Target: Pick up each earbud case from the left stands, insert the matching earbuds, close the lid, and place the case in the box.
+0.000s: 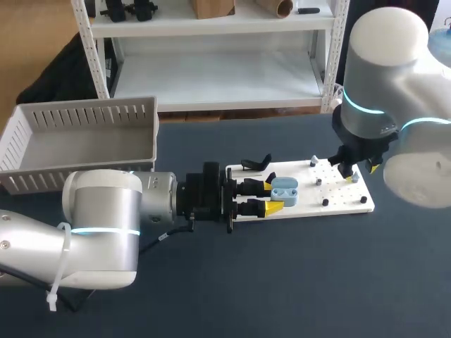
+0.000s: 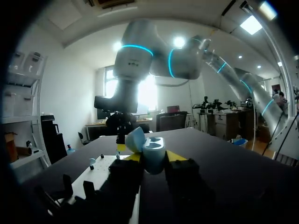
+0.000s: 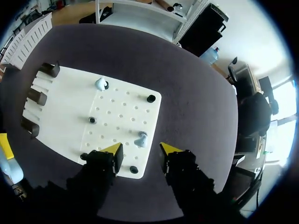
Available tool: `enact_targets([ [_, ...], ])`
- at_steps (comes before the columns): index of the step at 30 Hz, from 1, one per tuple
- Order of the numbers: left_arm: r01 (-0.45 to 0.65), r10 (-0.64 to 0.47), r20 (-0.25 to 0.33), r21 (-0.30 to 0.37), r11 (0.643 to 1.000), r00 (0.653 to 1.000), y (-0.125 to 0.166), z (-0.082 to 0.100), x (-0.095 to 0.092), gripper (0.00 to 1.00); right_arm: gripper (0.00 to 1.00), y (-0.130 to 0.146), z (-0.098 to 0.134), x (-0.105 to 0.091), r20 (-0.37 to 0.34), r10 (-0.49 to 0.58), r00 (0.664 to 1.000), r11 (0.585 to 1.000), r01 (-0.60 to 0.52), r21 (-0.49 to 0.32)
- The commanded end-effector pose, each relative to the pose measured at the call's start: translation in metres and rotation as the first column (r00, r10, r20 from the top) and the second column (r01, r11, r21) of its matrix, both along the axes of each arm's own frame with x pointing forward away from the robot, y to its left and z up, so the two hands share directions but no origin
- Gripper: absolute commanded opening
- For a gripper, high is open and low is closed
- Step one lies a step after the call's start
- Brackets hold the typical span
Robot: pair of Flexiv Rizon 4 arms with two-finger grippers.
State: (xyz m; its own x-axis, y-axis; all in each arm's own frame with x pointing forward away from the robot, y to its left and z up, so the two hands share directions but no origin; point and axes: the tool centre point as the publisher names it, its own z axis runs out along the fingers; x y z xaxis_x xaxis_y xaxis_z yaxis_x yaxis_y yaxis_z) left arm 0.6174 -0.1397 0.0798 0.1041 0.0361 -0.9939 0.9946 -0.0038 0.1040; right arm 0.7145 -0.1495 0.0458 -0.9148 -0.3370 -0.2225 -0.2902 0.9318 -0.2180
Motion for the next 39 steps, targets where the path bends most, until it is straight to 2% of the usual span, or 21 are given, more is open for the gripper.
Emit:
enact_targets([
  [1,-0.004,0.004,0.001,-0.001,1.0,1.0,-0.001,-0.001,0.0,0.0,0.48,0.004,-0.003,0.001,0.001,-0.004,1.0,1.0,0.004,-0.019],
  [23,-0.004,0.004,0.001,-0.001,1.0,1.0,-0.001,-0.001,0.0,0.0,0.49,0.001,-0.014,0.002,0.023,0.015,1.0,0.991,-0.011,-0.135],
  [34,-0.004,0.004,0.001,-0.001,1.0,1.0,-0.001,-0.001,0.0,0.0,0.47,0.001,-0.016,0.003,0.026,0.012,1.0,0.991,-0.008,-0.134],
  [39,-0.004,0.004,0.001,-0.001,1.0,1.0,-0.001,-0.001,0.0,0.0,0.45,0.002,-0.017,0.004,0.035,0.013,0.999,0.987,-0.008,-0.16],
])
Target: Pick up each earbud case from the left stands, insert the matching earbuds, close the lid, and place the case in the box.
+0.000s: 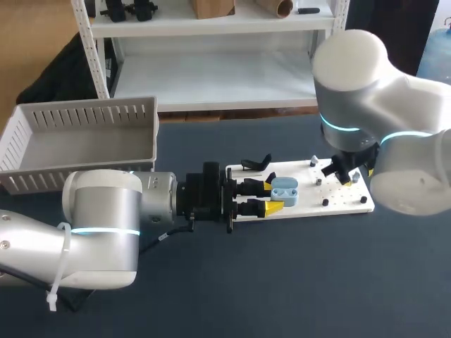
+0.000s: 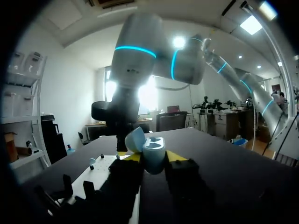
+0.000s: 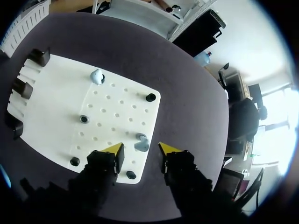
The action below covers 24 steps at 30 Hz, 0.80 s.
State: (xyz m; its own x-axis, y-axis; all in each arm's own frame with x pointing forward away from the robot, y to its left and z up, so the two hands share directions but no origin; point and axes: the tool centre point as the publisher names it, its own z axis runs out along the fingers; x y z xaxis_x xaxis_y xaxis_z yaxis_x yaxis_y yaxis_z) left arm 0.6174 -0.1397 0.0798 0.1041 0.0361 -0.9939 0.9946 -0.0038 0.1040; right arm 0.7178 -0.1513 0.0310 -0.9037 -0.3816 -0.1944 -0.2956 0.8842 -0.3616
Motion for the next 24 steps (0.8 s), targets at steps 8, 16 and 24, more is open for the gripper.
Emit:
enact_targets([
  [8,-0.004,0.004,0.001,-0.001,1.0,1.0,-0.001,-0.0006,-0.0001,0.0,0.42,0.0023,-0.0041,0.0038,0.023,0.001,1.0,0.999,0.0,-0.044],
  [16,-0.004,0.004,0.001,-0.001,1.0,1.0,-0.001,-0.0006,-0.0001,0.0,0.39,0.0014,-0.0047,0.0058,0.032,-0.003,0.999,0.999,0.005,-0.05],
  [24,-0.004,0.004,0.001,-0.001,1.0,1.0,-0.001,-0.0006,-0.0001,0.0,0.3,0.0006,-0.0053,0.0092,0.045,-0.021,0.999,0.998,0.023,-0.05],
])
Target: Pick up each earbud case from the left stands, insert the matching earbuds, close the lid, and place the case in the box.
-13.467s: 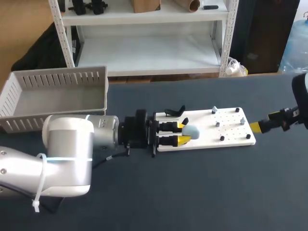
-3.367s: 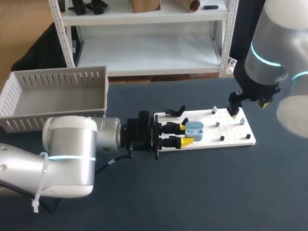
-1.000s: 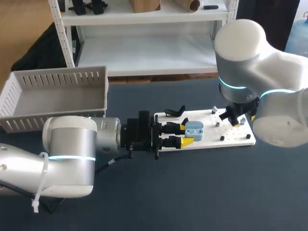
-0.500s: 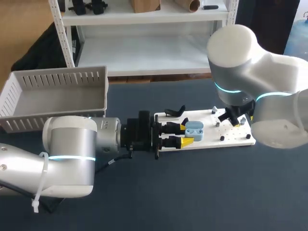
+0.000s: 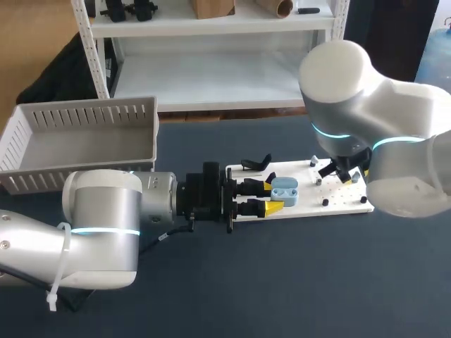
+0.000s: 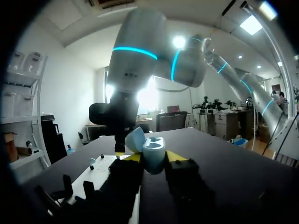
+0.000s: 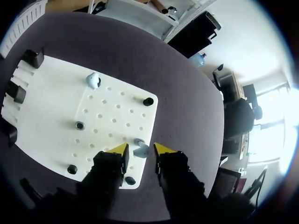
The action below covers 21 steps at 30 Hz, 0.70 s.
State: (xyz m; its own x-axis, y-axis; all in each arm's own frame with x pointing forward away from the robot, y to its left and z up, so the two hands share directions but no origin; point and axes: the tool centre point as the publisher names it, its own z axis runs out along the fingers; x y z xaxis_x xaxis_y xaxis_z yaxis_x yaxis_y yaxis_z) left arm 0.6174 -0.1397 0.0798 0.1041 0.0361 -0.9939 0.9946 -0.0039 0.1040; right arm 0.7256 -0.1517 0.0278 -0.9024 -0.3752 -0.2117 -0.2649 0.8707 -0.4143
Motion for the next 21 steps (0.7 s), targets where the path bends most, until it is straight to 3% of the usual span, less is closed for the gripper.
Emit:
enact_targets([
  [1,-0.004,0.004,0.001,-0.001,1.0,1.0,-0.001,-0.0006,-0.0001,0.0,0.3,0.0011,-0.0022,0.0015,0.006,-0.005,1.0,1.0,0.005,-0.003],
  [10,-0.004,0.004,0.001,-0.001,1.0,1.0,-0.001,-0.0006,-0.0001,0.0,0.32,0.0016,-0.0025,0.0002,0.01,-0.014,1.0,1.0,0.014,-0.013],
  [21,-0.004,0.004,0.001,-0.001,1.0,1.0,-0.001,-0.0006,-0.0001,0.0,0.25,0.0021,-0.0027,-0.0006,0.019,-0.025,0.999,0.999,0.026,-0.028],
])
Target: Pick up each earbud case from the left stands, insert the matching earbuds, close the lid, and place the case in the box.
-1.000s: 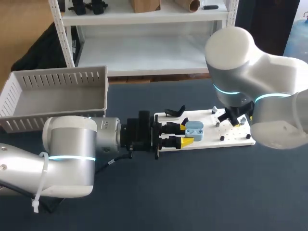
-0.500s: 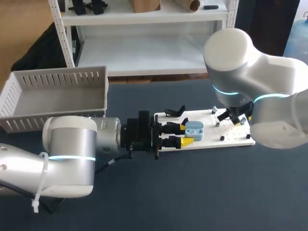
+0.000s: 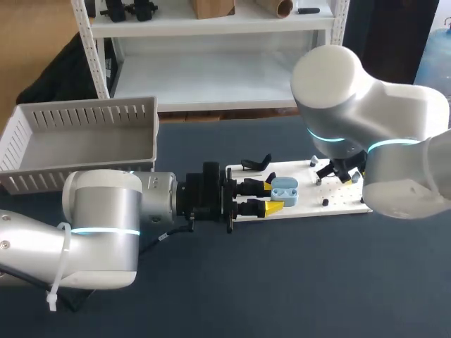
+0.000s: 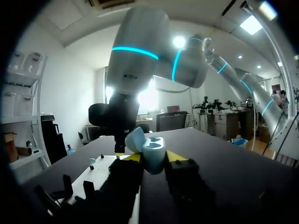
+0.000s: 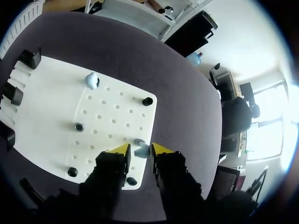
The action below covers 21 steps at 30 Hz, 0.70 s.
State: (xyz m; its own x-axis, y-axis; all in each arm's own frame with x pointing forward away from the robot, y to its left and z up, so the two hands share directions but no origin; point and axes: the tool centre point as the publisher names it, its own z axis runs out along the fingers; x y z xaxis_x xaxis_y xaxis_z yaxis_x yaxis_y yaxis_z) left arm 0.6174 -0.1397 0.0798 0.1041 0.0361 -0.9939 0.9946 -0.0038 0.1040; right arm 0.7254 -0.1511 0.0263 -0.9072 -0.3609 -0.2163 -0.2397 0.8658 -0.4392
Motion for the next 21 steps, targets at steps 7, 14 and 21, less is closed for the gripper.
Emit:
enact_targets([
  [7,-0.004,0.004,0.001,-0.001,1.0,1.0,-0.001,-0.0006,-0.0001,0.0,0.24,0.0018,-0.0011,-0.0007,0.005,-0.008,1.0,1.0,0.008,-0.011],
  [14,-0.004,0.004,0.001,-0.001,1.0,1.0,-0.001,-0.0006,-0.0001,0.0,0.0,0.002,-0.0006,-0.0012,0.014,-0.003,1.0,1.0,0.003,-0.021],
  [21,-0.004,0.004,0.001,-0.001,1.0,1.0,-0.001,-0.0006,-0.0001,0.0,0.0,0.0065,0.0045,-0.0041,0.022,0.012,1.0,1.0,-0.011,-0.026],
])
